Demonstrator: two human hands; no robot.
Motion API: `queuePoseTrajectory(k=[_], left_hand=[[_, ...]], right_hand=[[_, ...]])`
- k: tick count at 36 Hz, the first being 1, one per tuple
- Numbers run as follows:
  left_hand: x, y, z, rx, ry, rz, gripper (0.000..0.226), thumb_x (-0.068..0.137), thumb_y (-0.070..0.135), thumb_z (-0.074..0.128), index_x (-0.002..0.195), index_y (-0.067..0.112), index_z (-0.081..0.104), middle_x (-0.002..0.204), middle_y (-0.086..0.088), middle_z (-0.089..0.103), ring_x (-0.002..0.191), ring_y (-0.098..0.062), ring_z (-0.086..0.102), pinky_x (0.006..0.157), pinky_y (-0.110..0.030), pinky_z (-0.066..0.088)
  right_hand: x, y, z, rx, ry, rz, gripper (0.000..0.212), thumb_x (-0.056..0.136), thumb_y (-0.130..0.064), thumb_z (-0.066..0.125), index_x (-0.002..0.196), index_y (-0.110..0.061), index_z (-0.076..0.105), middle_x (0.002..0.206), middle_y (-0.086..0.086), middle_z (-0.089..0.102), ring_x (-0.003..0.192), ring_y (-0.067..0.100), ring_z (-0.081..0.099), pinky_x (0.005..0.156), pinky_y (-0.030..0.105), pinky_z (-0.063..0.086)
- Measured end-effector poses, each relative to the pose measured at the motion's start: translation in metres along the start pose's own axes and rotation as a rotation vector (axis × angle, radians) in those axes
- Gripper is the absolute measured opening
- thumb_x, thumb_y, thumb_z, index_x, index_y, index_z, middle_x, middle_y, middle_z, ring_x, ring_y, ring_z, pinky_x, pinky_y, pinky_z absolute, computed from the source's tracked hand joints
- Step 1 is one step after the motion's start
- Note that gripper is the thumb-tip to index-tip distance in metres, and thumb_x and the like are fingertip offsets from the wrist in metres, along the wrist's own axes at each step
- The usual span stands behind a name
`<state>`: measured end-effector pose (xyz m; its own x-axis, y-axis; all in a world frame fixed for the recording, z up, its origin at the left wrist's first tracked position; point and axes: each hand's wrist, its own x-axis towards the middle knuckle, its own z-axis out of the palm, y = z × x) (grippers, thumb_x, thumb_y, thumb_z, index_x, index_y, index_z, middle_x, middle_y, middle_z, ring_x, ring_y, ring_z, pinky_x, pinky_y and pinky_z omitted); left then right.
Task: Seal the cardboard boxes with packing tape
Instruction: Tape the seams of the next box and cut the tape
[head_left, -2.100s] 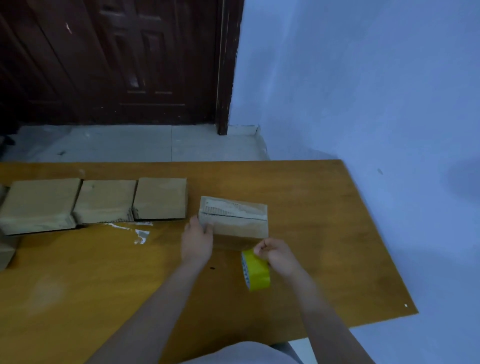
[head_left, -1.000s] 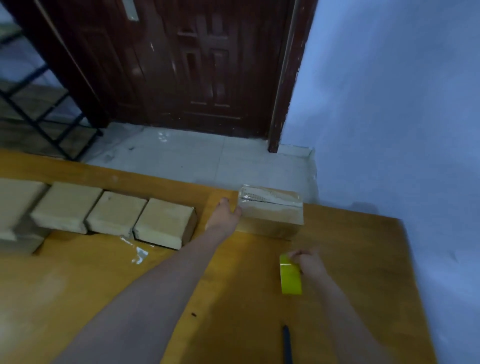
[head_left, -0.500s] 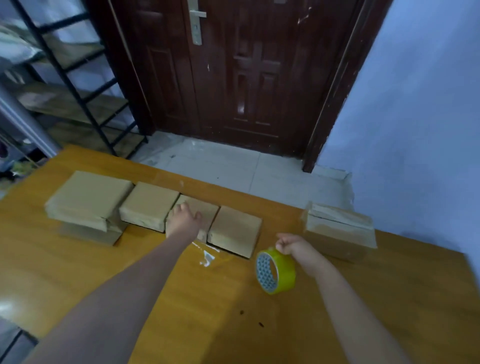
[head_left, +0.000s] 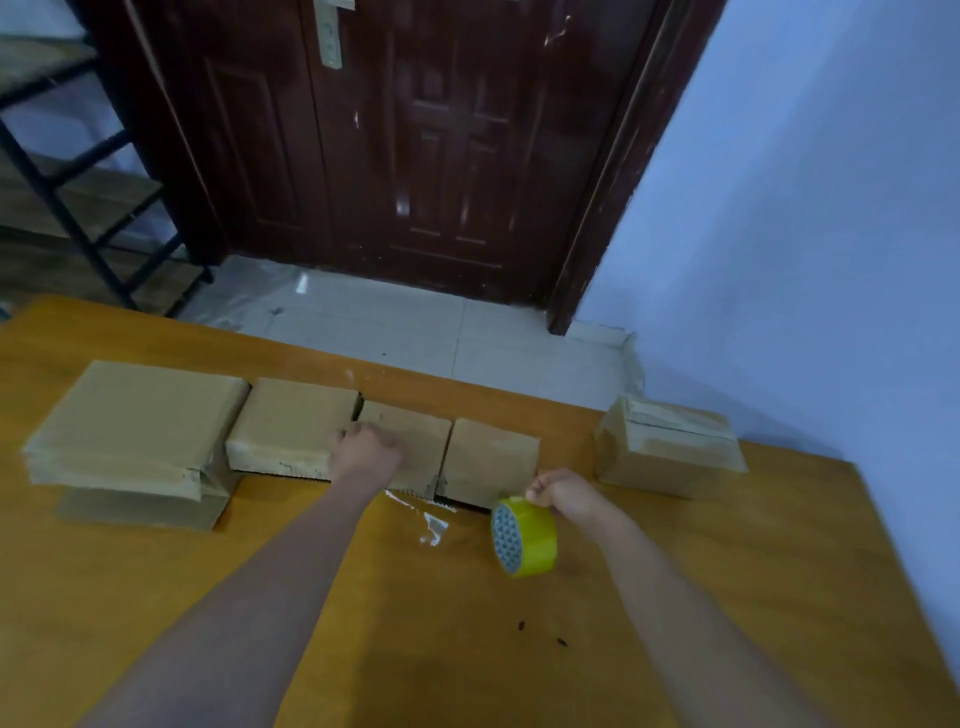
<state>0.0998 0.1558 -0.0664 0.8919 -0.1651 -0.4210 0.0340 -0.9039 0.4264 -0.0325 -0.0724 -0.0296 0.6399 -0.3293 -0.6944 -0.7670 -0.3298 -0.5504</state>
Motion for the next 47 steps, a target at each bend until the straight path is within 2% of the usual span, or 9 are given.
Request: queuePoseTrajectory(k=[2, 7, 13, 17, 22, 27, 34, 40, 47], left_hand=[[0.0, 0.001, -0.005, -0.107, 0.018, -0.027, 0.039, 0.094, 0.035, 0.048, 0.075, 0.004, 0.06, 0.076, -0.015, 0.061, 0.11, -0.039, 0.05, 0.095, -0.04, 0.04], [-0.011, 0.006, -0.002, -0.077, -0.003, -0.045, 0.047, 0.092, 0.033, 0.053, 0.126, 0.001, 0.045, 0.132, -0.023, 0.041, 0.12, -0.041, 0.04, 0.096, -0.047, 0.043], [-0.038, 0.014, 0.027, -0.083, -0.148, -0.053, 0.053, 0.091, 0.035, 0.061, 0.13, 0.005, 0.044, 0.137, -0.018, 0.036, 0.093, -0.031, 0.053, 0.079, -0.039, 0.05], [-0.059, 0.032, 0.052, -0.122, -0.197, 0.008, 0.064, 0.088, 0.036, 0.065, 0.139, 0.007, 0.038, 0.142, -0.016, 0.031, 0.108, -0.034, 0.053, 0.084, -0.04, 0.05], [-0.091, 0.065, 0.081, -0.116, -0.267, 0.079, 0.09, 0.081, 0.037, 0.072, 0.15, 0.014, 0.02, 0.148, -0.016, 0.022, 0.116, -0.035, 0.051, 0.086, -0.037, 0.05], [-0.118, 0.098, 0.117, -0.037, -0.325, 0.083, 0.098, 0.079, 0.044, 0.073, 0.149, 0.005, 0.016, 0.148, -0.017, 0.018, 0.131, -0.039, 0.034, 0.103, -0.045, 0.041], [-0.146, 0.139, 0.154, 0.006, -0.33, 0.102, 0.088, 0.081, 0.048, 0.071, 0.143, 0.006, 0.026, 0.144, -0.014, 0.021, 0.128, -0.036, 0.036, 0.101, -0.043, 0.043], [-0.163, 0.15, 0.175, -0.137, -0.29, 0.157, 0.085, 0.083, 0.034, 0.073, 0.147, 0.011, 0.022, 0.138, -0.012, 0.025, 0.127, -0.034, 0.033, 0.104, -0.045, 0.039], [-0.17, 0.15, 0.177, -0.216, -0.264, 0.179, 0.089, 0.086, 0.034, 0.069, 0.151, 0.016, 0.012, 0.143, -0.01, 0.023, 0.131, -0.034, 0.029, 0.105, -0.049, 0.038]], right_hand=[[0.0, 0.003, -0.002, -0.004, 0.01, 0.004, 0.035, 0.091, 0.005, 0.051, 0.064, -0.017, 0.044, 0.073, 0.009, 0.051, 0.071, 0.001, 0.044, 0.068, 0.014, 0.042], [-0.015, 0.018, -0.013, -0.049, 0.0, 0.029, 0.027, 0.09, -0.008, 0.057, 0.071, -0.026, 0.047, 0.097, 0.005, 0.05, 0.089, 0.016, 0.048, 0.094, 0.03, 0.041], [-0.033, 0.054, -0.027, -0.077, 0.097, 0.17, 0.035, 0.098, -0.009, 0.044, 0.066, -0.02, 0.035, 0.074, -0.001, 0.038, 0.071, 0.009, 0.041, 0.066, 0.022, 0.036], [-0.044, 0.081, -0.043, -0.184, 0.164, 0.271, 0.023, 0.101, -0.018, 0.04, 0.078, -0.015, 0.038, 0.087, 0.001, 0.037, 0.06, 0.008, 0.036, 0.04, 0.012, 0.027], [-0.065, 0.121, -0.07, -0.339, 0.125, 0.288, 0.023, 0.103, -0.019, 0.032, 0.081, -0.014, 0.035, 0.072, -0.004, 0.029, 0.05, 0.002, 0.038, 0.044, 0.013, 0.029], [-0.08, 0.177, -0.103, -0.307, 0.064, 0.228, 0.015, 0.101, -0.019, 0.041, 0.091, -0.009, 0.046, 0.092, 0.006, 0.046, 0.089, 0.017, 0.046, 0.075, 0.022, 0.034], [-0.097, 0.224, -0.138, -0.109, 0.129, 0.221, 0.036, 0.101, -0.016, 0.042, 0.13, 0.004, 0.046, 0.096, 0.006, 0.051, 0.073, 0.009, 0.048, 0.057, 0.007, 0.037], [-0.085, 0.254, -0.156, 0.02, 0.22, 0.187, 0.009, 0.097, -0.011, 0.05, 0.094, -0.006, 0.056, 0.08, 0.001, 0.05, 0.067, 0.008, 0.045, 0.053, 0.016, 0.034], [-0.086, 0.26, -0.165, 0.088, 0.214, 0.087, 0.021, 0.095, -0.001, 0.049, 0.075, -0.009, 0.05, 0.089, 0.008, 0.053, 0.078, 0.017, 0.049, 0.07, 0.026, 0.031]])
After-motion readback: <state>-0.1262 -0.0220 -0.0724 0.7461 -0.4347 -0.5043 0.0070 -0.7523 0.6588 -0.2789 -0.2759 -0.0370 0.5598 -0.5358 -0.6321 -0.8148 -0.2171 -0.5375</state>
